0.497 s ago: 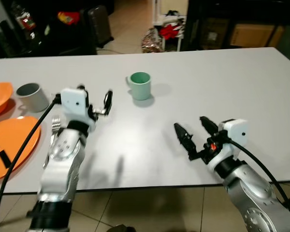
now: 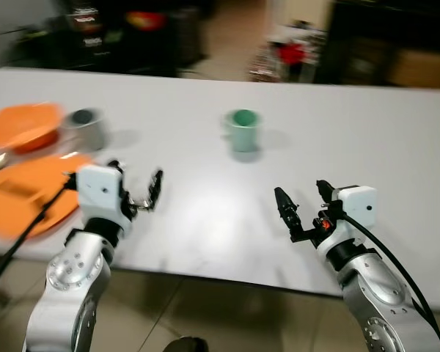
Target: Setting the table
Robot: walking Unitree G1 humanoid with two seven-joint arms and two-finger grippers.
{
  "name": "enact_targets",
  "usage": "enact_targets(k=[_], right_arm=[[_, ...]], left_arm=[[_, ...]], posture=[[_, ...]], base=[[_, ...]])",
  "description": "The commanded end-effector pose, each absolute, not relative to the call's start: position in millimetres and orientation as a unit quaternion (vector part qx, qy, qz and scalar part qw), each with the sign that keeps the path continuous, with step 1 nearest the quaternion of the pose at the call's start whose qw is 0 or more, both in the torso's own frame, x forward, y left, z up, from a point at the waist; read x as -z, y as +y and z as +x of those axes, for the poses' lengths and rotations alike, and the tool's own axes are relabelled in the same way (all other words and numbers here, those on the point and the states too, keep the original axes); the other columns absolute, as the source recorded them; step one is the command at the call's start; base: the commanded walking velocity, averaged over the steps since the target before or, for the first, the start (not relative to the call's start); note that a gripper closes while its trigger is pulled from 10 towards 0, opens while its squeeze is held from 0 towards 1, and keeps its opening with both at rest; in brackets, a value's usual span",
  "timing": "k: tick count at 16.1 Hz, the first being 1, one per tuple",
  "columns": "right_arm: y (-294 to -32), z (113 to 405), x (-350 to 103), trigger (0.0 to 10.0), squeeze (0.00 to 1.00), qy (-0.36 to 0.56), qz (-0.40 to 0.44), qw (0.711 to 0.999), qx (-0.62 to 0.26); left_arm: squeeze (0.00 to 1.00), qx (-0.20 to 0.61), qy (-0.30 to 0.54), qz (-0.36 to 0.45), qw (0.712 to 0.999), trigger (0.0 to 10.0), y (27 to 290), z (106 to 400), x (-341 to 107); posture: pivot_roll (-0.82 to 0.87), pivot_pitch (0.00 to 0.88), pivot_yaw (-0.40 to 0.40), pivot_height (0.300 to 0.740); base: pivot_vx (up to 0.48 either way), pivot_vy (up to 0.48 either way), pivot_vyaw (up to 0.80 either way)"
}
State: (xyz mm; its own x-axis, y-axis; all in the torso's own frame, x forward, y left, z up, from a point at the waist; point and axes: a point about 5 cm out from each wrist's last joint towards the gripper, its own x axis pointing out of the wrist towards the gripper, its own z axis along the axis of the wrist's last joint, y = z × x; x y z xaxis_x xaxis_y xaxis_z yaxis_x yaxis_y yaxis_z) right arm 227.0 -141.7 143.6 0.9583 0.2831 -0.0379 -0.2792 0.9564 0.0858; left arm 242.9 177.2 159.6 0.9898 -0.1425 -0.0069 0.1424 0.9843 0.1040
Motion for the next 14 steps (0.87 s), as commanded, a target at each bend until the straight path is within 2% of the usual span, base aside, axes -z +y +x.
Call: enact_targets(k=[1, 5, 8, 9, 11, 12, 14], right_arm=[[-139.1, 230.4, -145.2, 10.0, 0.0, 0.018, 0.038, 0.988, -0.15], [-149.3, 237.2, -145.7, 10.0, 0.0, 0.015, 0.037, 0.991, -0.127], [-155.3, 240.2, -146.1, 10.0, 0.0, 0.017, 0.054, 0.993, -0.1], [-152.9, 241.2, -148.7, 10.0, 0.0, 0.022, 0.062, 0.992, -0.107], [-144.8, 242.0, -149.9, 10.0, 0.0, 0.027, 0.078, 0.991, -0.109], [-144.4, 239.0, -145.3, 10.0, 0.0, 0.037, 0.075, 0.991, -0.102], [-151.4, 234.1, -140.9, 10.0, 0.0, 0.051, 0.096, 0.991, -0.079]], left_arm=[[0.02, 0.068, 0.012, 0.046, 0.997, 10.0, 173.3, 239.8, -162.3], [0.0, 0.05, -0.012, 0.037, 0.998, 10.0, 170.9, 241.6, -178.4], [0.0, 0.054, 0.0, 0.058, 0.997, 10.0, 169.9, 238.1, -179.8], [0.0, 0.013, 0.022, 0.067, 0.997, 10.0, 172.4, 242.4, -178.8], [0.0, 0.017, 0.028, 0.06, 0.998, 10.0, 175.8, 240.2, -175.1], [0.0, 0.019, 0.04, 0.089, 0.995, 10.0, 180.5, 234.0, -167.2], [0.0, 0.012, 0.044, 0.088, 0.995, 10.0, 184.6, 229.5, -167.2]], posture=[[-0.02, 0.0, 0.034, 0.74], [-0.01, 0.0, 0.016, 0.74], [0.0, 0.007, 0.015, 0.74], [0.01, 0.032, 0.012, 0.74], [-0.03, 0.069, 0.02, 0.74], [-0.04, 0.063, 0.022, 0.74], [-0.03, 0.065, 0.019, 0.74]], base=[[0.0, 0.0, 0.8], [0.0, 0.0, 0.8], [0.0, 0.0, 0.8], [0.0, 0.0, 0.8], [0.0, 0.0, 0.8], [0.0, 0.0, 0.8], [0.0, 0.0, 0.8]])
